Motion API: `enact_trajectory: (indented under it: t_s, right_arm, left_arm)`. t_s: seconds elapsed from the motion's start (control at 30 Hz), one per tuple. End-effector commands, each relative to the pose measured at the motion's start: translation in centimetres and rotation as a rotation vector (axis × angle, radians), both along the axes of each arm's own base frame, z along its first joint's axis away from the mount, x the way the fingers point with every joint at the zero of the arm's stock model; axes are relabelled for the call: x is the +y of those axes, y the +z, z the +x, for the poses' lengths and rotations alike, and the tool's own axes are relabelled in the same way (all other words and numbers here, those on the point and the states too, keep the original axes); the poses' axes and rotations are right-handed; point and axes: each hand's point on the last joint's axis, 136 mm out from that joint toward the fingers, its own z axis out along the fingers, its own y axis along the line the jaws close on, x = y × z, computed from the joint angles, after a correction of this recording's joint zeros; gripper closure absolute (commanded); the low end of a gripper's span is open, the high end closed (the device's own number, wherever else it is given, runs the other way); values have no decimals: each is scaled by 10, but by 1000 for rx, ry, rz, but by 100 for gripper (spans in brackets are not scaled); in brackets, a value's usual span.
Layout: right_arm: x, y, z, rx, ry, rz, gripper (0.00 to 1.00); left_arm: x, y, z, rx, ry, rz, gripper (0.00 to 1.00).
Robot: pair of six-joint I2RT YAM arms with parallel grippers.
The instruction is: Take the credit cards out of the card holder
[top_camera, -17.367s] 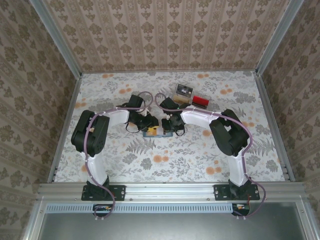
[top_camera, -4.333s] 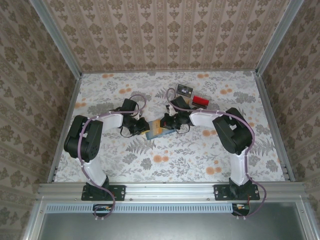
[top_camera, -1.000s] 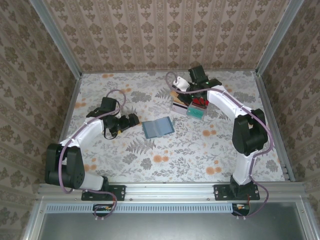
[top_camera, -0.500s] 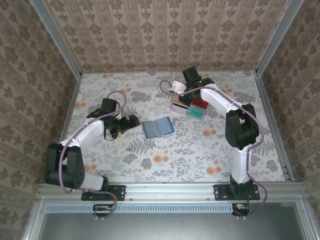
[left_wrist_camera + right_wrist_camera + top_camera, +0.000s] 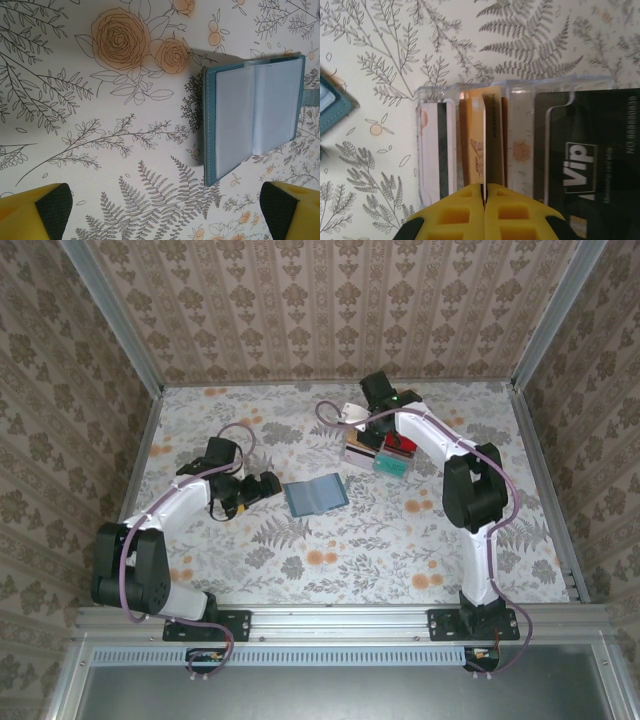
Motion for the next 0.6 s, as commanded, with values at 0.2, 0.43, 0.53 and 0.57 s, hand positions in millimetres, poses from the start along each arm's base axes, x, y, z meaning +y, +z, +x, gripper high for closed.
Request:
enact_trajectory:
  t_s: [0.2, 0.43, 0.53, 0.57]
  right_arm:
    - [-6, -7, 3, 27, -27, -36, 90]
    - [-5, -5, 9, 46, -79, -19, 84]
    - [-4, -2, 11, 35, -97, -5, 84]
    - [-3, 1, 12, 28, -103, 2, 84]
  left_arm:
    - [-3, -5, -6, 22, -20, -6, 0]
    - [-4, -3, -5, 18, -21, -10, 0]
    - [-4, -2, -5, 16, -22, -10, 0]
    - [-4, -3, -6, 19, -22, -9, 0]
